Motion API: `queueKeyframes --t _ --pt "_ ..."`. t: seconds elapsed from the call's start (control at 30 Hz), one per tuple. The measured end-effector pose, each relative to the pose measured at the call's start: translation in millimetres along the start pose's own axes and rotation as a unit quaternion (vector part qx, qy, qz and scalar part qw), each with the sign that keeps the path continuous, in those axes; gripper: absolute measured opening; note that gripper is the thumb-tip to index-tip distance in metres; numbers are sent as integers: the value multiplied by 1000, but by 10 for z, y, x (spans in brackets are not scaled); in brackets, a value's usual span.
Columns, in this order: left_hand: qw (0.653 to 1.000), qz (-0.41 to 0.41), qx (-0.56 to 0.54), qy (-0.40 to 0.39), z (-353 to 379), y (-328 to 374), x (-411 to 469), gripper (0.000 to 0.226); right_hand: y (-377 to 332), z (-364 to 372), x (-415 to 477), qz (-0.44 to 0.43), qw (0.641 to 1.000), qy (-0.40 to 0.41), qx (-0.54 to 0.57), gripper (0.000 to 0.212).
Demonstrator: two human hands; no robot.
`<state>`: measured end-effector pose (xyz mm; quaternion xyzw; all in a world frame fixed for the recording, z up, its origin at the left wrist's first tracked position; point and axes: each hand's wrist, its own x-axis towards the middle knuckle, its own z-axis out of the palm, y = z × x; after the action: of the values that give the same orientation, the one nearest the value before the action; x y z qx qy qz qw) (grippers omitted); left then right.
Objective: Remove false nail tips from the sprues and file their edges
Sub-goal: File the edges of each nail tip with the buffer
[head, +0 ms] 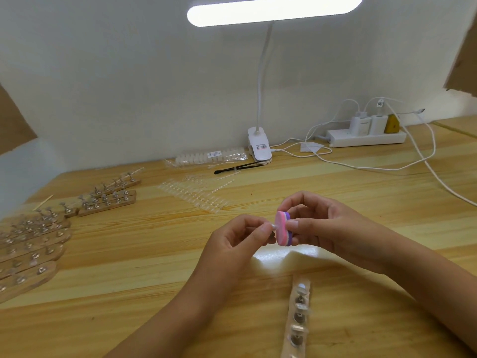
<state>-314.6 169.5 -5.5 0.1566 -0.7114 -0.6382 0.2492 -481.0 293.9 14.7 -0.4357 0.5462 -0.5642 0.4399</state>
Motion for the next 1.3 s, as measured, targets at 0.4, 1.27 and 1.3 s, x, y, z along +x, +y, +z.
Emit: queueKeyframes --t 0.4,1.27,1.3 --pt "981 -87 -171 2 -35 -34 60 29 -17 70 -28 -47 995 5 -90 24" --pt "996 -53 -65 27 -49 -95 57 44 -36 157 -38 -49 996 36 -73 32" --pt "996 -53 -62 28 -53 -106 58 44 -34 168 -41 -41 996 23 -77 32"
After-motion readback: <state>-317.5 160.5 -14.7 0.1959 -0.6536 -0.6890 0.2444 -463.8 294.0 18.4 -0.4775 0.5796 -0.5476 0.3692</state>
